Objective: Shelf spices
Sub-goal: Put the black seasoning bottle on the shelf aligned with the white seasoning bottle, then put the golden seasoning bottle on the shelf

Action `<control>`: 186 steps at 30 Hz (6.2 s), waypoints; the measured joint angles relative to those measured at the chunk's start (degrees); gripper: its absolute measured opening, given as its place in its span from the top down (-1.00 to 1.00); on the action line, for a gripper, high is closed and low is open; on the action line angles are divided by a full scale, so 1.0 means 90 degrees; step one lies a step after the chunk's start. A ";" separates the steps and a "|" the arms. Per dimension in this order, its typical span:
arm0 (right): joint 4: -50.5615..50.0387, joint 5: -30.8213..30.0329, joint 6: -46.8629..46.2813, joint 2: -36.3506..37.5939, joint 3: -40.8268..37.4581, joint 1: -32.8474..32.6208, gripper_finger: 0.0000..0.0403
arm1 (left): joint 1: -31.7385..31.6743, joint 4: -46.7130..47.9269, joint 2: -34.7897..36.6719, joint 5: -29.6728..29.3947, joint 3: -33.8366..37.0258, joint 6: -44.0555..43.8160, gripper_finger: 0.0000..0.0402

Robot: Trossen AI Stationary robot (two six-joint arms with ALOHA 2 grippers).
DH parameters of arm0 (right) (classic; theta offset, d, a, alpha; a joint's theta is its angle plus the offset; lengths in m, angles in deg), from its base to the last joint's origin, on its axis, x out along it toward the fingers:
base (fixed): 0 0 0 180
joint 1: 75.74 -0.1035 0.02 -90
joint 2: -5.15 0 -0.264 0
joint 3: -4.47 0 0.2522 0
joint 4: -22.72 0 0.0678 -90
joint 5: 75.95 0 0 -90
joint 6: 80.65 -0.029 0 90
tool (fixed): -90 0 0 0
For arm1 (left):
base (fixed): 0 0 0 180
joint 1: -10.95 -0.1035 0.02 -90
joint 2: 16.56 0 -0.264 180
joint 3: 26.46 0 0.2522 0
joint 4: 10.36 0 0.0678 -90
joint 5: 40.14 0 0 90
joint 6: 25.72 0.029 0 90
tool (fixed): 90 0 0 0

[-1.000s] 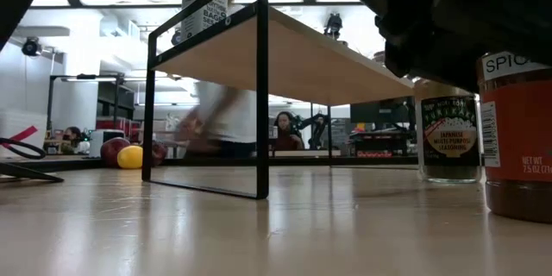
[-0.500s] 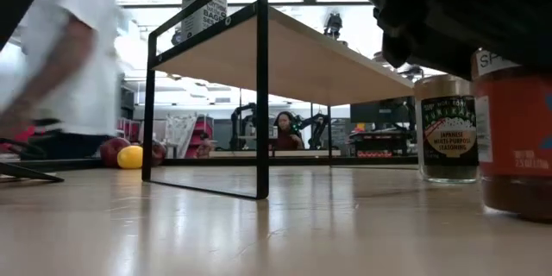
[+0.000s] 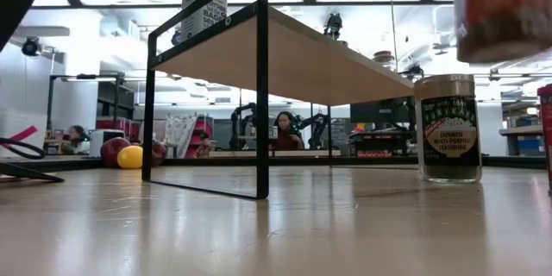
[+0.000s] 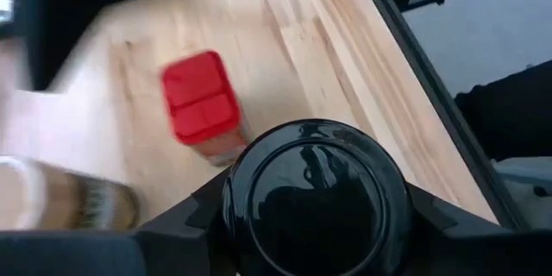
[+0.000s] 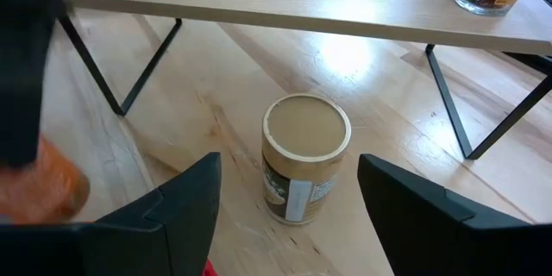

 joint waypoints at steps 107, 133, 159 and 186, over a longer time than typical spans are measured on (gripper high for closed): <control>0.0240 -0.0010 0.0311 -0.0015 -0.0018 0.0002 -0.13 | 0.0358 0.0175 0.5030 -0.2838 0.5339 -0.3606 -0.08; 0.0289 -0.0015 0.0356 -0.0015 -0.0019 0.0005 -0.11 | 0.0361 0.0101 0.5132 -0.2901 0.5027 -0.2912 -0.09; 0.0541 0.1044 0.0768 -0.0012 0.0055 0.1108 -0.58 | 0.0408 -0.0914 0.5201 -0.3411 0.3658 -0.0218 0.00; 0.1012 0.1533 0.2429 -0.0015 0.0245 0.2371 -0.74 | 0.0963 -0.2346 0.6528 -0.3650 0.6311 -0.1113 0.01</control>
